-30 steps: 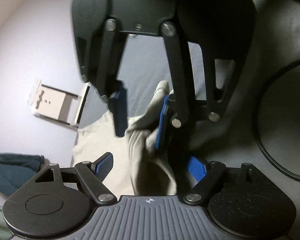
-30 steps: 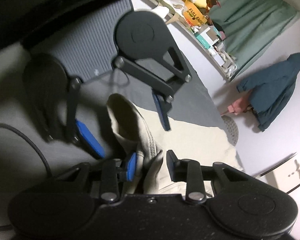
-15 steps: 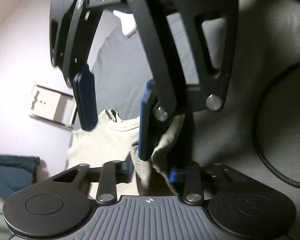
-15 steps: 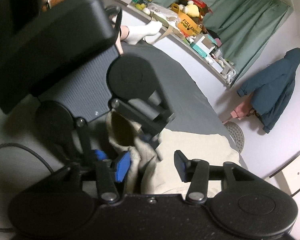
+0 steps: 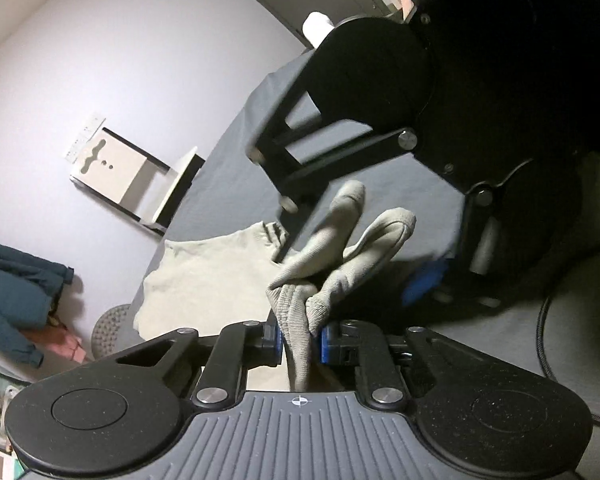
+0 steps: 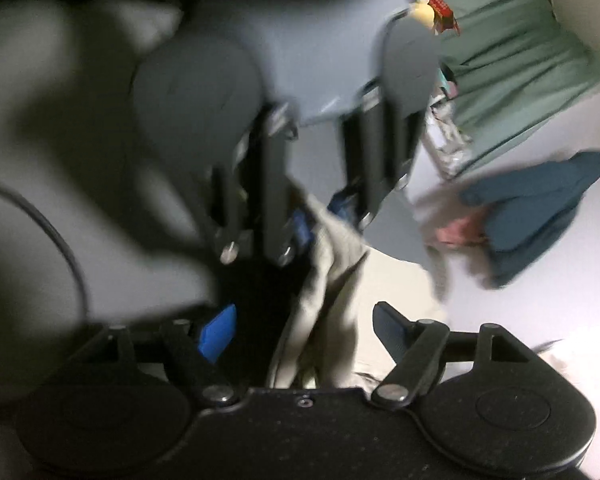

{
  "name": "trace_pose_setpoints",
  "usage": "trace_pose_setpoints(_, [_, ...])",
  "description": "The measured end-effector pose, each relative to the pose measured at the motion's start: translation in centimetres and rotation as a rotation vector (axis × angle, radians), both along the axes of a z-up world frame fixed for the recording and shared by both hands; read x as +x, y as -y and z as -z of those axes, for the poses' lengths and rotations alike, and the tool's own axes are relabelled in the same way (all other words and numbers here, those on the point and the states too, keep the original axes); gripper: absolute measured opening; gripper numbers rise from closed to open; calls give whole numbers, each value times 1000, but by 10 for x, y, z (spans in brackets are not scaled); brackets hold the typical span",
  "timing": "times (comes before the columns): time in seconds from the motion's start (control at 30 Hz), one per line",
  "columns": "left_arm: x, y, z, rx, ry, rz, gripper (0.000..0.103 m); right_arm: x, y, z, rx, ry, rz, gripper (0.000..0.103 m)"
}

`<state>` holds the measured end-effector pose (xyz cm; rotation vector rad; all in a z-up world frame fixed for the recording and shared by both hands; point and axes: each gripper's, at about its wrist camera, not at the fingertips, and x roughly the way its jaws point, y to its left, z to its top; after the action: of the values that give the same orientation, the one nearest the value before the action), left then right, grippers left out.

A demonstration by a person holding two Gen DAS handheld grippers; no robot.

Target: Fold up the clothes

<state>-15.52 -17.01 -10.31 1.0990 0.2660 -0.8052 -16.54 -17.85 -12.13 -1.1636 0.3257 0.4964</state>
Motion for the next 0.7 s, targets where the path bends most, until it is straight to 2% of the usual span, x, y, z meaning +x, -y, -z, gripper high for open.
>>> trace_pose_setpoints(0.07, [-2, -4, 3, 34, 3, 21, 10, 4, -5, 9, -54, 48, 33, 59])
trace_pose_setpoints(0.13, [-3, -3, 0, 57, 6, 53, 9, 9, -6, 11, -81, 54, 64, 10])
trace_pose_setpoints(0.27, [-14, -6, -13, 87, -24, 120, 9, 1, -4, 0, -105, 17, 27, 7])
trace_pose_setpoints(0.4, [-35, -19, -41, 120, -82, 158, 9, -25, -7, -9, -132, -22, -85, 6])
trace_pose_setpoints(0.53, [-67, -34, -66, 133, -174, 196, 9, -57, -16, -20, -160, -102, -231, 6])
trace_pose_setpoints(0.63, [-62, -41, -76, 115, -192, 168, 10, -74, -18, -38, -82, -229, -328, 6])
trace_pose_setpoints(0.7, [-41, -40, -82, 74, -179, 127, 10, -74, -16, -46, -23, -248, -336, 7])
